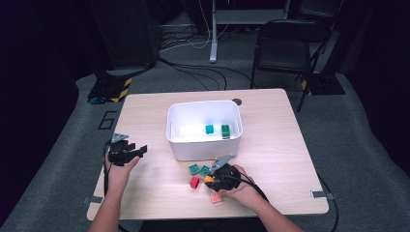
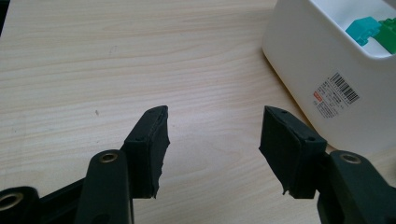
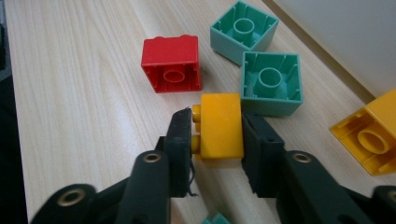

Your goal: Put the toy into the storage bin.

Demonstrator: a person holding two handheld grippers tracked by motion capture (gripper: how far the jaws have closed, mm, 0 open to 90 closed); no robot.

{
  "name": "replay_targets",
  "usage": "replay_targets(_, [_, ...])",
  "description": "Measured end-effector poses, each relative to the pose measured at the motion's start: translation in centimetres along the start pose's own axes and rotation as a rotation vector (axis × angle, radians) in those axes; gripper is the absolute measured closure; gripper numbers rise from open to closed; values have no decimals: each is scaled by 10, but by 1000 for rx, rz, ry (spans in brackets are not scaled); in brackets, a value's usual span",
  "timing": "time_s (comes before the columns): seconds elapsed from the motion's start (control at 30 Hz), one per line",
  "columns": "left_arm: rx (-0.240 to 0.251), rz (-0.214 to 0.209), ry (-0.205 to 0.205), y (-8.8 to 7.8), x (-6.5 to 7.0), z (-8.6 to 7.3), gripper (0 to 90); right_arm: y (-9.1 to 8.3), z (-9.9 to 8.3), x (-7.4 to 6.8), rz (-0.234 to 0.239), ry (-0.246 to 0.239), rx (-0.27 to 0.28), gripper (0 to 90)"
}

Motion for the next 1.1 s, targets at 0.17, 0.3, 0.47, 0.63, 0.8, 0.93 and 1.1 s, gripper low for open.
replay_targets(0.17, [0,0,-2,0,0,0,414,-1,0,0,1,-5,-6,670])
replay_targets(0.3, [6,1,-4,1,0,0,414,-3,0,-1,4,-4,3,671])
replay_targets(0.47, [1,0,-3,1,0,0,414,-10,1,-2,3,2,23,671])
replay_targets(0.63, [1,-1,-1,1,0,0,414,-17,0,-2,-3,10,32,671])
replay_targets(0.8, [4,1,-2,1,1,1,414,-25,0,1,-5,31,48,672])
replay_targets(0.93, [13,2,-2,2,1,1,414,-32,0,3,-6,40,66,672])
replay_targets(1.1, [7,-1,0,2,1,1,414,-39,-1,5,-12,68,71,672])
Point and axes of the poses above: each handheld gripper's, and its own axes: y roughly forward along the jaws, z roughly out of its top, x roughly to its right, the point moved 2 cm from there along y, roughly forward along the jaws, and after that the axes turned 13 degrees about -x, right-handed, at the moved point
